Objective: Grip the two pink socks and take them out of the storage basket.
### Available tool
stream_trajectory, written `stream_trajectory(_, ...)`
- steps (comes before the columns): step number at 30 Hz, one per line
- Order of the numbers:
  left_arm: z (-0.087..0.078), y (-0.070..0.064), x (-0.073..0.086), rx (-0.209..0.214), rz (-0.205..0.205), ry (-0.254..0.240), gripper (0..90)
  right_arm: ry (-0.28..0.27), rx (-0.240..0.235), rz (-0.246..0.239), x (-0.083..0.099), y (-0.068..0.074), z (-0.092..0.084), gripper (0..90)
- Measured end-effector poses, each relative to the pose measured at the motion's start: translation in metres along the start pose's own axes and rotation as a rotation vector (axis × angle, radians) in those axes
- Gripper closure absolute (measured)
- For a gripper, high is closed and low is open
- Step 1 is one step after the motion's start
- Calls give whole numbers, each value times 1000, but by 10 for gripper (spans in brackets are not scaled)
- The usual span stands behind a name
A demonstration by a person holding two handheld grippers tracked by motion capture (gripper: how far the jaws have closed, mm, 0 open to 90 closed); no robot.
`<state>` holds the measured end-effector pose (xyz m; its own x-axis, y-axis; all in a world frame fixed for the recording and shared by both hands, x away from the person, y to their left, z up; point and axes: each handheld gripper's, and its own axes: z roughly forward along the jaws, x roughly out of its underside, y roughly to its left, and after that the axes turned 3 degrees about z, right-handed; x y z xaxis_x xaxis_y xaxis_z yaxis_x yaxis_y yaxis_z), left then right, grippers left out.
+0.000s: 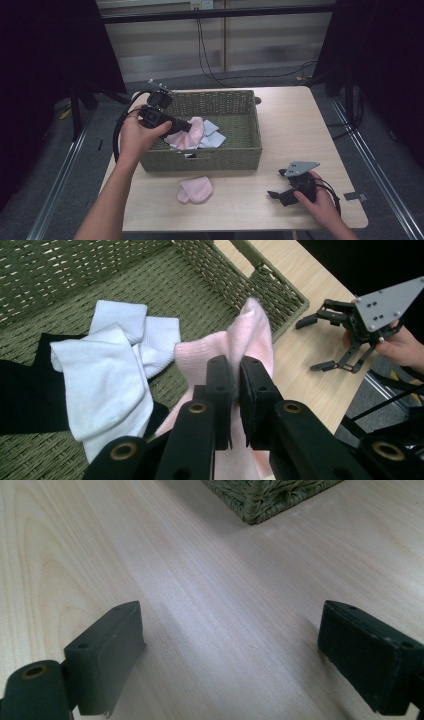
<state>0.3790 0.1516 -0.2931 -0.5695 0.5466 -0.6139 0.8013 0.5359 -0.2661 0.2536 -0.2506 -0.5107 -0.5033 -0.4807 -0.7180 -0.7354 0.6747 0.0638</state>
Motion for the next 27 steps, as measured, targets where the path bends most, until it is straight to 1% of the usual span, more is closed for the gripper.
stream_trajectory(1, 0, -2, 1, 3, 1, -1, 838, 0, 0, -1, 0, 0, 0, 105)
stream_trajectory(2, 0, -4, 1, 5, -9, -12, 838, 0, 0, 0, 0, 0, 0, 105)
stream_trajectory(3, -1, -5, 2, 7, 12, -3, 838, 0, 0, 0, 0, 0, 0, 105)
stream_trajectory(4, 0, -7, 3, 8, 0, -13, 838, 0, 0, 0, 0, 0, 0, 105)
stream_trajectory(5, -1, -8, 3, 12, 15, -3, 838, 0, 0, 0, 0, 0, 0, 105)
stream_trajectory(6, 0, -9, 4, 16, 20, 1, 838, 0, 0, -1, 0, 0, 0, 105)
stream_trajectory(8, 2, -12, 7, 23, 13, -5, 838, 0, 0, 0, 0, 0, 0, 105)
stream_trajectory(9, 2, -12, 8, 31, 24, 2, 838, 0, 0, -1, 0, 0, 0, 105)
stream_trajectory(12, 4, -14, 12, 33, 25, 8, 838, 0, 0, 0, 0, 0, 0, 105)
stream_trajectory(13, 6, -15, 14, 32, 25, 10, 837, 0, 0, -1, 0, 0, 0, 105)
stream_trajectory(14, 7, -15, 15, 34, 38, 20, 838, 0, 0, -1, 0, 0, 0, 105)
stream_trajectory(17, 12, -16, 22, 41, 33, 14, 836, 0, 0, -1, 0, 0, 0, 105)
stream_trajectory(20, 19, -17, 29, 52, 39, 22, 835, 0, 0, -1, 0, 0, 0, 105)
stream_trajectory(21, 21, -17, 32, 58, 37, 26, 835, 0, 0, -1, 0, 0, 0, 105)
stream_trajectory(22, 24, -19, 34, 62, 26, 18, 835, 0, 0, -2, 0, 0, 0, 105)
stream_trajectory(23, 26, -18, 37, 67, 41, 28, 835, 1, 0, 0, 0, 0, 0, 105)
stream_trajectory(24, 28, -19, 39, 67, 38, 26, 834, 0, 0, 0, 0, 0, 0, 105)
stream_trajectory(25, 29, -19, 41, 69, 44, 30, 834, 0, 0, 0, 0, 0, 0, 105)
stream_trajectory(26, 31, -20, 43, 68, 43, 28, 833, 0, 0, 0, 0, 0, 0, 105)
stream_trajectory(27, 34, -21, 46, 67, 29, 21, 832, 0, 0, -1, 0, 0, 0, 105)
